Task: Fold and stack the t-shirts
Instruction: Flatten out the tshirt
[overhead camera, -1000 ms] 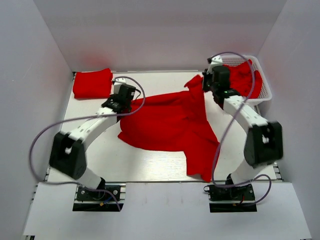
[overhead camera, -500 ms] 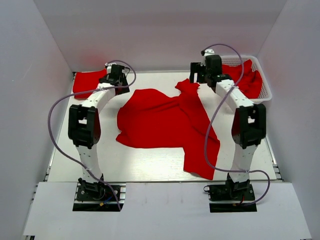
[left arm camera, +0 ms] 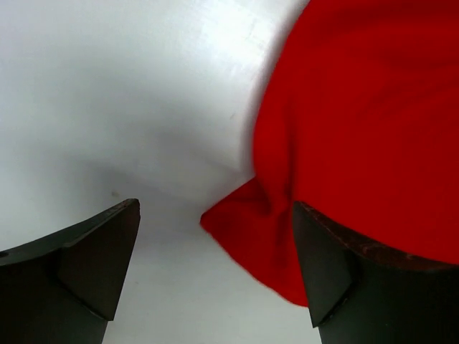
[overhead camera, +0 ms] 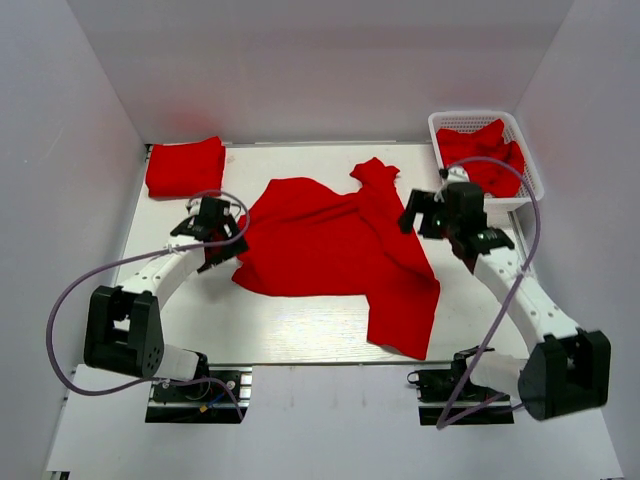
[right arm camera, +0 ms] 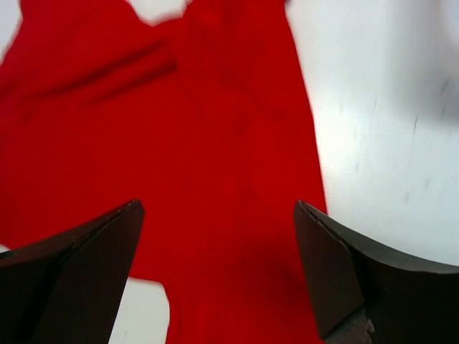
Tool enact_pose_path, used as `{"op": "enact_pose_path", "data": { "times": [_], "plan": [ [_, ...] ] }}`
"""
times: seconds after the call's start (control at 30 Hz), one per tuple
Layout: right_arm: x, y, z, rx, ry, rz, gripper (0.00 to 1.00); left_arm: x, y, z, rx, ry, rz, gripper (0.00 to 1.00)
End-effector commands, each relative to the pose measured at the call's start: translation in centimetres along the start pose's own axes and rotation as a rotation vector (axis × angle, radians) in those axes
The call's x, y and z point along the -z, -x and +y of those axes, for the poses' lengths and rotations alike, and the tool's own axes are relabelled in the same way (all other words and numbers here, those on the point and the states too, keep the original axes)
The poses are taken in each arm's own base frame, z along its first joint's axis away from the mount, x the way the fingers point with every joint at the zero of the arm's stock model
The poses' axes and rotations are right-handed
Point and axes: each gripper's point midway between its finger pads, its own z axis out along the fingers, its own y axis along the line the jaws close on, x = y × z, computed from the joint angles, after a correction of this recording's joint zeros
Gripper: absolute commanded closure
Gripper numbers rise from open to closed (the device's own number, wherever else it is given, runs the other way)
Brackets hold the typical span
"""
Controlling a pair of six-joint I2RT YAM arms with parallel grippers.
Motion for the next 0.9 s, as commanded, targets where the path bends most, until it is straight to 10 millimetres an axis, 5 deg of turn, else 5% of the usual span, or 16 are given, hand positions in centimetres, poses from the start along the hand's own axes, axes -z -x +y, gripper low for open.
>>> {"op": "enact_pose_path", "data": {
  "times": [0.0, 0.17, 0.5, 0.67, 0.73, 0.8, 0.87],
  "plan": [
    [2.4, -2.4, 0.1, -0.066, 0.009, 0.028, 0.10, 0.0, -3.2, 0.3, 0.077, -0.041, 0.056, 0.05],
    [4.8, -5.5, -0.9, -0.076, -0.017, 0.053, 0.10, 0.0, -5.2, 1.6, 0.059, -0.016, 0.082, 0.08],
    [5.6, -8.5, -1.6, -0.112, -0.020, 0.081, 0.10, -2.6, -8.6, 0.9, -0.008, -0.088, 0.142, 0.29],
    [5.8, -10.3, -1.3, -0.145, -0.001, 0.121, 0.10, -3.3, -8.7, -0.2, -0.032, -0.130, 0.144, 0.52],
    [5.9, -12.1, -1.5, -0.168, -0.011, 0.178, 0.10, -3.5, -9.1, -0.7, -0.043, -0.165, 0.153, 0.68],
    [6.3, -13.9, -2.2, -0.202, -0.055, 0.236, 0.10, -3.7, -10.1, -0.8, -0.054, -0.188, 0.180, 1.00],
    [6.9, -15.9, -3.1, -0.225, -0.111, 0.304, 0.10, -3.7, -10.4, -1.0, -0.064, -0.207, 0.185, 1.00]
  ]
}}
